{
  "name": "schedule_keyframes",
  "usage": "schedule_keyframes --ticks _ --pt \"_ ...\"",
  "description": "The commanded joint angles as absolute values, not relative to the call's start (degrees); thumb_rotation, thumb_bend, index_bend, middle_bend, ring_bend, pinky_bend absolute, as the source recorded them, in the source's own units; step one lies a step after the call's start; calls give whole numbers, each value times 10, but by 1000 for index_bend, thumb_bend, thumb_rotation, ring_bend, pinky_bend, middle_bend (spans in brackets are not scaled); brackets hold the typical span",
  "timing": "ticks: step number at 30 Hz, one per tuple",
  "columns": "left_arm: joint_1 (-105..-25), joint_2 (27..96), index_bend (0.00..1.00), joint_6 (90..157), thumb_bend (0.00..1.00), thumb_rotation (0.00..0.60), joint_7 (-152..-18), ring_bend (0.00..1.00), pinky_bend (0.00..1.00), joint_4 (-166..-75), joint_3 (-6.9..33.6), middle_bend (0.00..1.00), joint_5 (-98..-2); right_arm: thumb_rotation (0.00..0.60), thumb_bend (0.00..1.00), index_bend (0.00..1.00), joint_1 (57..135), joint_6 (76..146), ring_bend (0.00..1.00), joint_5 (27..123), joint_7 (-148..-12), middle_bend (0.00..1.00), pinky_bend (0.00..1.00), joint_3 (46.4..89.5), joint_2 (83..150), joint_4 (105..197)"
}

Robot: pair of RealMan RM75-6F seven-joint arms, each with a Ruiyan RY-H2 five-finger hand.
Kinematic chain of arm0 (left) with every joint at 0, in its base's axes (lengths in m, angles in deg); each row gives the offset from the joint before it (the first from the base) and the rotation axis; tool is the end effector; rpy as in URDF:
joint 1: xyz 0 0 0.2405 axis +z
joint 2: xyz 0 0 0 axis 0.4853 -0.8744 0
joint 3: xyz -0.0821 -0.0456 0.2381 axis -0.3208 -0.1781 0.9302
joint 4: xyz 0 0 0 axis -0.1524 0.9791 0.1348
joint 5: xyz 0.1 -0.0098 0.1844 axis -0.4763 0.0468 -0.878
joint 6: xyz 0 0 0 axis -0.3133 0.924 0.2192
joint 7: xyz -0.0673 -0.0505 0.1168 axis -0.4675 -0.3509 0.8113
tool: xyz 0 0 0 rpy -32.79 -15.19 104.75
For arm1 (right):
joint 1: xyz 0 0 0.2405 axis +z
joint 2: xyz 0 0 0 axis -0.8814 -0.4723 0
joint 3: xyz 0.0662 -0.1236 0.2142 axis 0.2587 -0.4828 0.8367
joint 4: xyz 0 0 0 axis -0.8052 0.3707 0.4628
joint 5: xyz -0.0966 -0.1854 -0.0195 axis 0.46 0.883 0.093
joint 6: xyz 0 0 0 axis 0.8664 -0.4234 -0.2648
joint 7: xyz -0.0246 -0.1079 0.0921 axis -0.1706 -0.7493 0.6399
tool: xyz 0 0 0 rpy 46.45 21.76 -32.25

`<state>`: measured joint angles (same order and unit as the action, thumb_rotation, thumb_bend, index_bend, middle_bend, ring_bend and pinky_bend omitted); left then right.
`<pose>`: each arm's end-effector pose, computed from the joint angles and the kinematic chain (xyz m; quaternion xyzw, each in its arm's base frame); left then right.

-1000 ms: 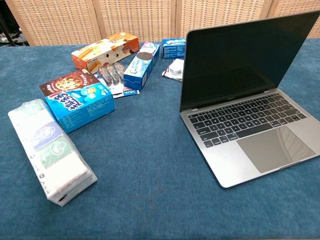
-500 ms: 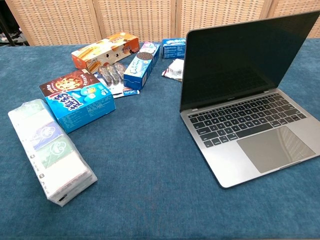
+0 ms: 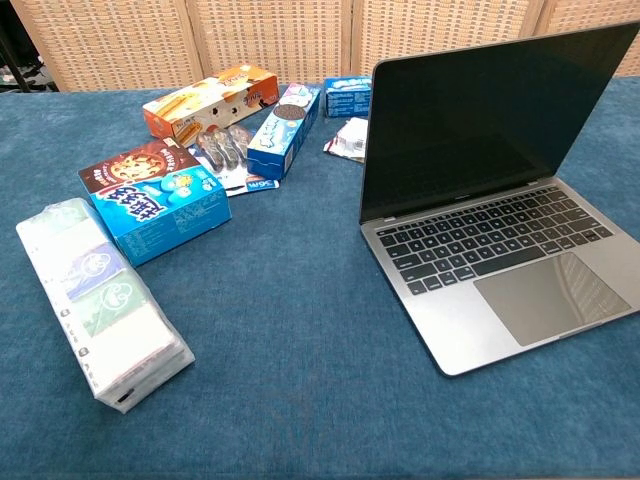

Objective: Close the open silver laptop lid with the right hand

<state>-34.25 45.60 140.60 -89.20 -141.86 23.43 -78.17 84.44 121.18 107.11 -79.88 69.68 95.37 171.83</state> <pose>-0.3010 0.1626 0.1164 -0.6113 -0.4610 -0.3934 0.5089 -0.2016 -0.2860 0.1556 0.6952 -0.2614 0.4893 0.4571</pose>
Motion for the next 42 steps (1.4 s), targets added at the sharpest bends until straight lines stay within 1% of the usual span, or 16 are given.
schedule_keyframes --ticks 1,8,16,28,31,36,42 --pt "-343 456 281 1406 11 600 -893 212 174 -1418 235 130 -782 600 17 145 872 1174 129 1061 -807 44 102 701 963 1724" --pt "-345 457 281 1402 11 600 -891 212 174 -1418 237 130 -783 600 17 147 902 1133 129 1059 -834 45 102 692 978 1731" --pt "-345 457 281 1403 11 600 -890 212 175 -1418 238 130 -785 600 17 134 918 1117 129 1050 -850 45 102 687 989 1741" --pt "-347 456 281 1399 10 600 -889 212 174 -1418 241 130 -786 600 18 110 952 1091 121 1030 -872 24 100 694 1008 1751" --pt "-348 456 280 1398 10 600 -889 212 174 -1418 241 130 -786 600 17 105 965 1076 97 1023 -871 4 93 696 1014 1746" --pt "-348 456 281 1398 10 600 -888 212 174 -1418 242 130 -786 600 17 97 988 1051 72 1006 -876 0 88 704 1027 1726" --pt "-349 457 280 1397 11 600 -887 212 175 -1418 243 130 -789 600 17 98 1016 1031 70 983 -880 0 84 717 1049 1696"
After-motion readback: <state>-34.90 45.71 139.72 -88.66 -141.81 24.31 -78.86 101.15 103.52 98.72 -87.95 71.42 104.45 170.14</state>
